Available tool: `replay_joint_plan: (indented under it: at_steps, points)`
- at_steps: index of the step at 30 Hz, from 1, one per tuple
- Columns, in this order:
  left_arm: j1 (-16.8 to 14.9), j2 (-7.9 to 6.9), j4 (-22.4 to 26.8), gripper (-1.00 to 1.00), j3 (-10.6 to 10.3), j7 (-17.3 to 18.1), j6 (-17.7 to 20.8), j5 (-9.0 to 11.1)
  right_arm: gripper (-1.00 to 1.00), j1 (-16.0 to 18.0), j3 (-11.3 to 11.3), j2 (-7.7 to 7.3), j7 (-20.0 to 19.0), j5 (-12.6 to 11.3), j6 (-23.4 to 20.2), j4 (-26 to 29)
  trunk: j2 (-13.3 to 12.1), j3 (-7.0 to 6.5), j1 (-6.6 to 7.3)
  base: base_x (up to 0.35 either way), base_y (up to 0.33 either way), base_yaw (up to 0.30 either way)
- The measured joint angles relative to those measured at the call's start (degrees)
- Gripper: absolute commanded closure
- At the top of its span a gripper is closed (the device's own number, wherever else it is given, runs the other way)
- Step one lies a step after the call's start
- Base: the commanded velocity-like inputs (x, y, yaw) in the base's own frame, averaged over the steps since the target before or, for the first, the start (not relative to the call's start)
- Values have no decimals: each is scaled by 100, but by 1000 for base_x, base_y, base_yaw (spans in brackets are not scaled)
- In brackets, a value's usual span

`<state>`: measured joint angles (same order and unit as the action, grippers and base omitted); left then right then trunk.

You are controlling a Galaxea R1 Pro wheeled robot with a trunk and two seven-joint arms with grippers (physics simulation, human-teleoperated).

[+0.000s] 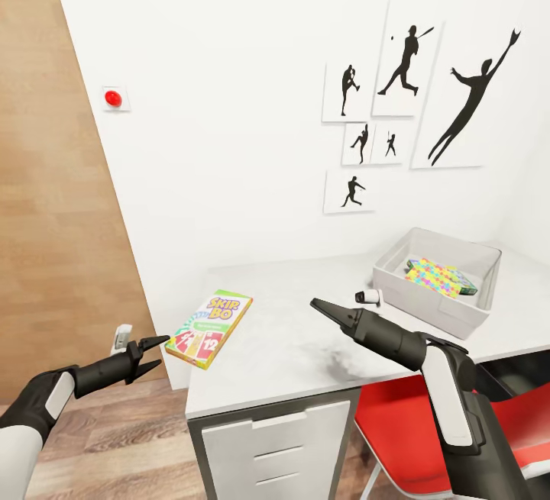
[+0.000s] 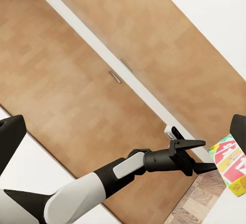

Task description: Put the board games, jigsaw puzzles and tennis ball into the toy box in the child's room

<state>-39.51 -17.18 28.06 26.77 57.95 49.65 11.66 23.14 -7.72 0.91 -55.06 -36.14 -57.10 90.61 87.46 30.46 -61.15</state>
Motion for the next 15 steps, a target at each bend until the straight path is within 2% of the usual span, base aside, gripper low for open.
replay_joint_plan:
  at_steps: [6, 15]
  points:
    - [0, 9, 13, -100, -1, 2, 0, 2, -100, 1, 0, 1, 18, 0, 0, 0, 0, 0, 0, 0, 0, 0]
    - [0, 127, 36, -100, -8, 2, -3, -4, -100, 1, -5, 0, 26, 1, -2, 0, 0, 0, 0, 0, -1, 0]
